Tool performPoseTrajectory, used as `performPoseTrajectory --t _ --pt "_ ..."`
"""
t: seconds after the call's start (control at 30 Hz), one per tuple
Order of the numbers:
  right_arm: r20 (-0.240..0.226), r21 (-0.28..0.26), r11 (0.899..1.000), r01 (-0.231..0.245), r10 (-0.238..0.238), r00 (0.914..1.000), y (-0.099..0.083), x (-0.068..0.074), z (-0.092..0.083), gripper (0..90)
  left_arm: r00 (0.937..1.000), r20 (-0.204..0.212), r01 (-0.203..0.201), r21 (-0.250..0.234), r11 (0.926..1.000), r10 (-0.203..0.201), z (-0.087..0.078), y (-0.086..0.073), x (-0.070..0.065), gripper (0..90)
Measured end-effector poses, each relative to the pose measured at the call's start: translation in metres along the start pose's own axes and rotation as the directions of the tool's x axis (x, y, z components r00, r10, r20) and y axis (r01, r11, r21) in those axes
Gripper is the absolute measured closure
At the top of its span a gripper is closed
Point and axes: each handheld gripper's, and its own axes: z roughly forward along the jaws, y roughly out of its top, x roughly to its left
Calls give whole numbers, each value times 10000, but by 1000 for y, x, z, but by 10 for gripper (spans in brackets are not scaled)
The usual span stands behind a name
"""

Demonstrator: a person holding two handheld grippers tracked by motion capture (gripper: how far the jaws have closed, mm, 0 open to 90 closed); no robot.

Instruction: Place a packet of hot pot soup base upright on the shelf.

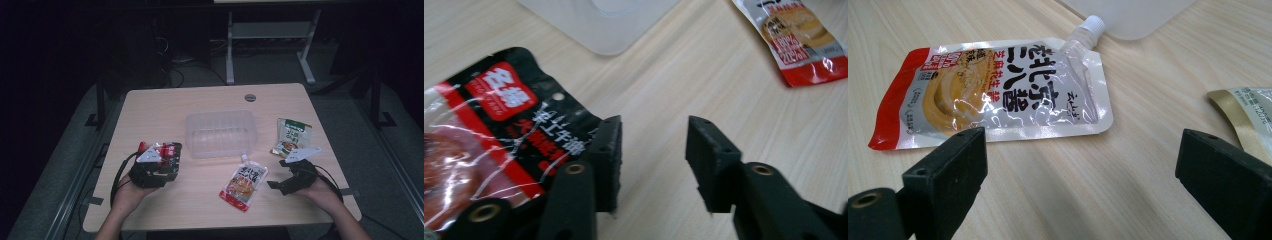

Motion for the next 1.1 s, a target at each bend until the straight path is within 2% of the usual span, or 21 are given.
performPoseTrajectory --t 0.1,0.13,0.27,0.33,0.43,0.53,0.6,0.73,0.77,1.03,1.1 --pt "35 -35 9999 96 -96 9999 0 0 -1 58 9994 -212 258 -59 9997 -259 -5 5 11 775" --pt "30 -20 10000 43 -43 10000 -1 0 0 58 9991 -413 137 93 9999 -133 -7 7 13 811" --pt "4 21 10000 22 -22 10000 0 0 0 58 9983 -543 217 -5 9998 -217 -11 11 19 898" --pt "18 -1 10000 29 -29 10000 0 0 0 58 9975 -614 337 -16 9994 -338 -13 13 23 899" --pt "2 10 10000 32 -32 10000 1 1 0 58 9962 -637 576 -371 9977 -599 -17 17 34 899" --pt "10 -18 10000 53 -53 10000 1 1 0 58 9959 -667 584 -356 9977 -607 -17 19 41 899" --pt "-8 -12 10000 39 -39 10000 1 2 0 58 9946 -897 513 -208 9985 -530 -17 22 47 899" --pt "-4 12 10000 35 -35 10000 0 3 0 58 9924 -1138 454 -206 9988 -475 -17 33 57 899" --pt "7 -14 10000 26 -26 10000 0 3 -1 58 9917 -1149 536 -339 9980 -572 -17 37 62 899" --pt "-16 -20 10000 41 -41 10000 0 2 0 58 9910 -1259 426 -199 9989 -448 -7 54 78 899" --pt "-17 -20 10000 26 -26 10000 0 2 0 58 9896 -1324 530 -304 9981 -566 -2 56 82 899"
